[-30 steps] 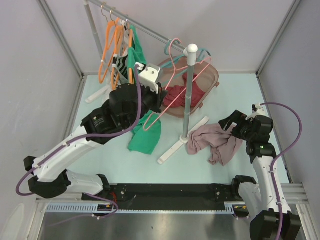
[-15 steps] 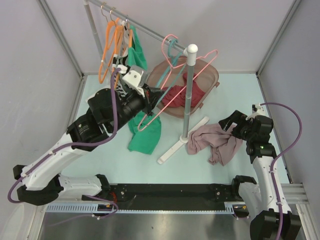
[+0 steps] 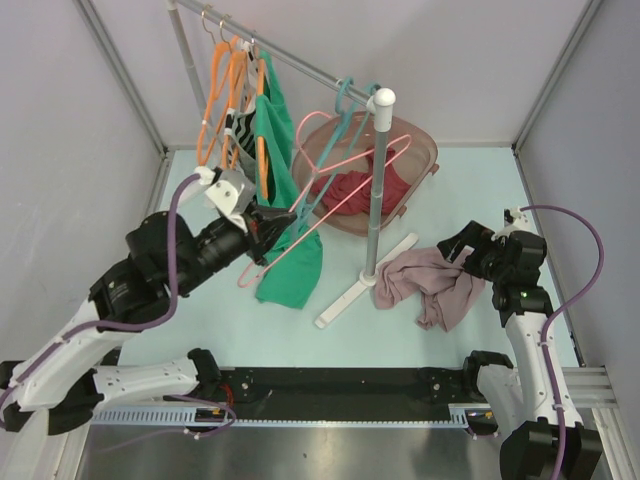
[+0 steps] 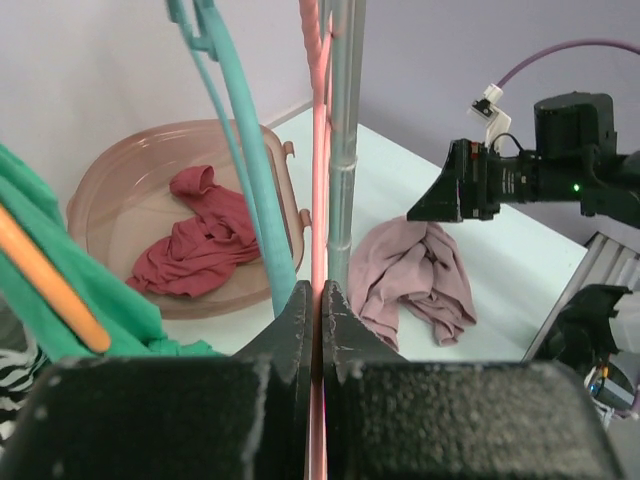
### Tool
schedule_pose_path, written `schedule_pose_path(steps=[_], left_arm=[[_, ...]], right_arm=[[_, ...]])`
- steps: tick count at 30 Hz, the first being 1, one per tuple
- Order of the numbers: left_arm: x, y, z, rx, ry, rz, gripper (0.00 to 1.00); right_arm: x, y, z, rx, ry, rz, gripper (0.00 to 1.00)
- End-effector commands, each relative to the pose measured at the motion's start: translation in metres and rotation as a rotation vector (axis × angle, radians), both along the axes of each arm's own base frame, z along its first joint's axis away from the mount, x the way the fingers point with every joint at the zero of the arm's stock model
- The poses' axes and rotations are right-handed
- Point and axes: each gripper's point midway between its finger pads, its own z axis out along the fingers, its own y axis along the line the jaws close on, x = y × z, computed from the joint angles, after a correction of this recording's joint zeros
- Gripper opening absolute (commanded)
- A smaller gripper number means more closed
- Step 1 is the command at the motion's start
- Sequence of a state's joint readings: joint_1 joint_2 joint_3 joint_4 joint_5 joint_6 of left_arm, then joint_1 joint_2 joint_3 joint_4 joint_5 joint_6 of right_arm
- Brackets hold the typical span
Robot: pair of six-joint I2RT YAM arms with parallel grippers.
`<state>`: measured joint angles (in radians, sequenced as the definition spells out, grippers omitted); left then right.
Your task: Place the tank top on the hanger
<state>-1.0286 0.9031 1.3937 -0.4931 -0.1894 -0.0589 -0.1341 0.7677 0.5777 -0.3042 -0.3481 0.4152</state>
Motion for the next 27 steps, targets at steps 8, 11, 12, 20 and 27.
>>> schedule_pose_path(steps=[8, 11, 12, 20, 27], left_arm=[[-0.038, 0.063, -0.014, 0.002, 0.046, 0.009, 0.0], [-0.046, 0.076, -0.027, 0.032, 0.089, 0.014, 0.0], [-0.048, 0.077, -0.03, 0.036, 0.095, 0.012, 0.0], [-0.076, 0.095, -0.036, 0.029, 0.116, -0.071, 0.0], [-0.098, 0.099, -0.031, 0.024, 0.12, -0.163, 0.0]], right_arm=[[0.005, -0.001, 0.018, -0.023, -0.045, 0.007, 1.0], [0.005, -0.003, 0.021, -0.034, -0.052, 0.002, 1.0], [0.005, -0.003, 0.021, -0.036, -0.046, 0.002, 1.0], [0.004, -0.006, 0.024, -0.064, -0.041, 0.003, 1.0], [0.005, -0.007, 0.034, -0.087, -0.051, 0.01, 1.0]])
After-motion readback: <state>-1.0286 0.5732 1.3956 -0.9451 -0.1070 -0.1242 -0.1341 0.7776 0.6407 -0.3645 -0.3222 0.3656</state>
